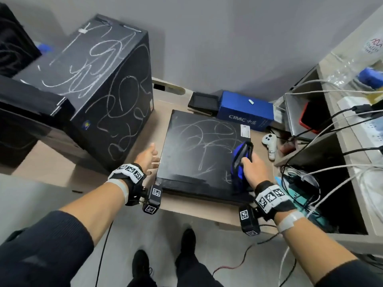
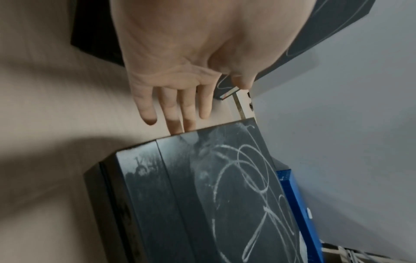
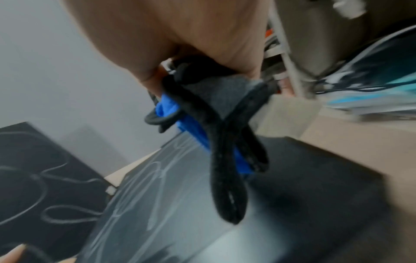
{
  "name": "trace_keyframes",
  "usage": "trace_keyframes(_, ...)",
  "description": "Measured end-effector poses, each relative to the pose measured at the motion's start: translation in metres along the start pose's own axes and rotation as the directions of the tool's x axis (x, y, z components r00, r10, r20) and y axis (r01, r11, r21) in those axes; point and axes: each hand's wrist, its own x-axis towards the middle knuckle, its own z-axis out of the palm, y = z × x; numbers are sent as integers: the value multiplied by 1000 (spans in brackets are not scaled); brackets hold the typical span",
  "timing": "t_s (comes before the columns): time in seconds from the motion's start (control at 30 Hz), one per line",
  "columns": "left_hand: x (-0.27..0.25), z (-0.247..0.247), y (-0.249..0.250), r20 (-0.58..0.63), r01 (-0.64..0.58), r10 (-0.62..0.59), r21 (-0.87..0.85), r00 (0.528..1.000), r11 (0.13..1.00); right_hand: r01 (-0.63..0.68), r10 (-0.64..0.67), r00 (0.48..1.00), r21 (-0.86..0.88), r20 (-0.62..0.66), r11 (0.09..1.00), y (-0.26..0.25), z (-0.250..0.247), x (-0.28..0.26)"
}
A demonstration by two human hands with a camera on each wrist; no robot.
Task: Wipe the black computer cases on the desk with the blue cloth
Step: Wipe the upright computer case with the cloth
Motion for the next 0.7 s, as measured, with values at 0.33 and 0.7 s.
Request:
trace_keyframes(0.33,12,2,-14,65,56,-47,-138,997,989,626,-398,742,-346,539,699,-43,123,16)
trace_keyframes(0.7,55,-4,-24,188,174,-125,-268,974,948,852,-191,474,-393,860,345,-3,150,-18)
